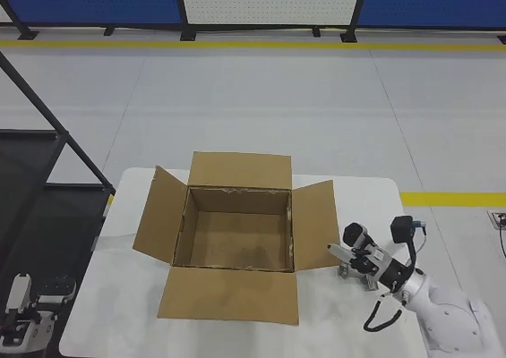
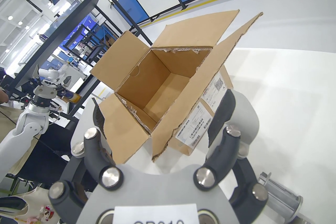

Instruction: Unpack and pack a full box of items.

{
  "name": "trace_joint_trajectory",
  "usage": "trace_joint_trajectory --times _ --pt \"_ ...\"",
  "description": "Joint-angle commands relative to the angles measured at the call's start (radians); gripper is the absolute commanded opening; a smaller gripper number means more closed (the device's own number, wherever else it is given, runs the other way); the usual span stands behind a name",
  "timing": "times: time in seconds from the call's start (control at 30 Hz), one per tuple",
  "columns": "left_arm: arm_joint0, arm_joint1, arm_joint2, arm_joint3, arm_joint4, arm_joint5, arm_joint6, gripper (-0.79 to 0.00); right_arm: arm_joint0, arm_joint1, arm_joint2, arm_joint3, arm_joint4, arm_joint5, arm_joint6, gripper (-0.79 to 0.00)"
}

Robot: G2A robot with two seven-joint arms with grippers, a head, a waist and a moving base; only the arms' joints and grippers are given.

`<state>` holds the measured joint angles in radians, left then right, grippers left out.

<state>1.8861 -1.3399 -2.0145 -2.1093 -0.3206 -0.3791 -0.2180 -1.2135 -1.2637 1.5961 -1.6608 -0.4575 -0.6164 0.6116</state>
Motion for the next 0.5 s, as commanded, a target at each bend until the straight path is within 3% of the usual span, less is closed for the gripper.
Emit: trace_joint_trajectory --times 0.0,0.17,0.47 --pt "0.004 -0.001 -0.002 -0.001 -0.002 -0.002 -0.003 0.000 0.008 0.001 -0.010 -0.003 -0.017 0.009 -0.017 0.000" --pt "0.010 -0.002 -0.007 -0.003 -0.011 -0.007 -0.007 0.000 0.020 0.003 -0.037 -0.012 -0.073 0.011 -0.061 0.000" --pt "0.009 -0.004 -0.015 0.000 -0.024 -0.007 -0.011 0.000 0.075 0.011 -0.094 0.013 -0.093 0.025 -0.036 0.000"
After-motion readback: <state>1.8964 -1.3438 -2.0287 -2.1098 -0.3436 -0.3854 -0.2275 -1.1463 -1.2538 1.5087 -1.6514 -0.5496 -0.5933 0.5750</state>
